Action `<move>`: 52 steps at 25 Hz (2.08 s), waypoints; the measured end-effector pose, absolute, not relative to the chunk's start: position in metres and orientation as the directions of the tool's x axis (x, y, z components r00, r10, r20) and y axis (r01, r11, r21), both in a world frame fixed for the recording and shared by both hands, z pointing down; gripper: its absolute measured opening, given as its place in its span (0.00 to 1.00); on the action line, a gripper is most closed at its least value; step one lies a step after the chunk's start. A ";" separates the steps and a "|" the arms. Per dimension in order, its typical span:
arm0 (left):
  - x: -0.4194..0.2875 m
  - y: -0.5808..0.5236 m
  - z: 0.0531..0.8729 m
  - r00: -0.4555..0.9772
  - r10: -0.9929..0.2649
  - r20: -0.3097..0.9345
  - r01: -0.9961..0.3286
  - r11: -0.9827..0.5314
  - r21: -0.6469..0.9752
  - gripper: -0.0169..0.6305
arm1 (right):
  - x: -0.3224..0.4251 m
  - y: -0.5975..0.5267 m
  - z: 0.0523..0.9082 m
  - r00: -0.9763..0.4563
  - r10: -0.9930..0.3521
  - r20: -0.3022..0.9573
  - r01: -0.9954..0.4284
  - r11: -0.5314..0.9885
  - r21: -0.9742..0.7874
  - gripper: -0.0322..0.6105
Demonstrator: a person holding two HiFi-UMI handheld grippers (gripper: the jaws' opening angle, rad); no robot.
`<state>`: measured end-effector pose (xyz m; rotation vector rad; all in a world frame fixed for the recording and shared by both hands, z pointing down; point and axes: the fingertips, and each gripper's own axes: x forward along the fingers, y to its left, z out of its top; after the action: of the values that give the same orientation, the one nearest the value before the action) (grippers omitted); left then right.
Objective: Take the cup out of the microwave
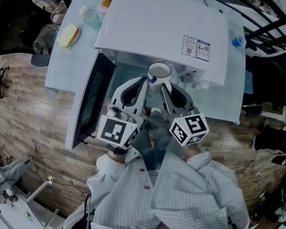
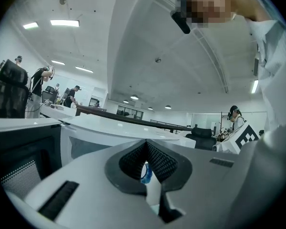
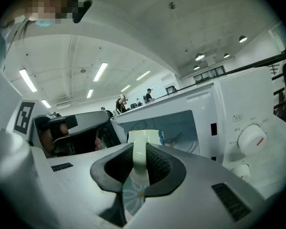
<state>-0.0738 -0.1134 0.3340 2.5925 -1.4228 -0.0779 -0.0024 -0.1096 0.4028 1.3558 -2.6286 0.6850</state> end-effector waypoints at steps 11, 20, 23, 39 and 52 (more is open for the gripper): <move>-0.054 -0.108 0.302 0.576 -0.817 0.024 -0.810 -0.566 0.155 0.04 | 0.016 -0.088 0.355 -0.663 -0.712 0.232 -0.736 0.563 -0.375 0.18; -0.032 -0.113 0.267 0.619 -0.784 -0.038 -0.777 -0.619 0.114 0.04 | 0.036 -0.087 0.311 -0.685 -0.710 0.163 -0.711 0.601 -0.365 0.18; -0.030 -0.115 0.257 0.630 -0.774 -0.053 -0.769 -0.632 0.092 0.04 | 0.040 -0.091 0.301 -0.684 -0.715 0.143 -0.708 0.604 -0.365 0.18; -0.027 -0.123 0.249 0.644 -0.763 -0.055 -0.759 -0.646 0.079 0.04 | 0.053 -0.103 0.278 -0.678 -0.728 0.103 -0.709 0.610 -0.354 0.18; -0.027 -0.112 0.253 0.645 -0.762 -0.060 -0.757 -0.648 0.083 0.04 | 0.050 -0.097 0.279 -0.689 -0.720 0.079 -0.688 0.615 -0.386 0.18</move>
<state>-0.0272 -0.1125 0.2529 2.8034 -1.2948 -0.1378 0.0496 -0.0965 0.2790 1.2657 -2.8976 0.6346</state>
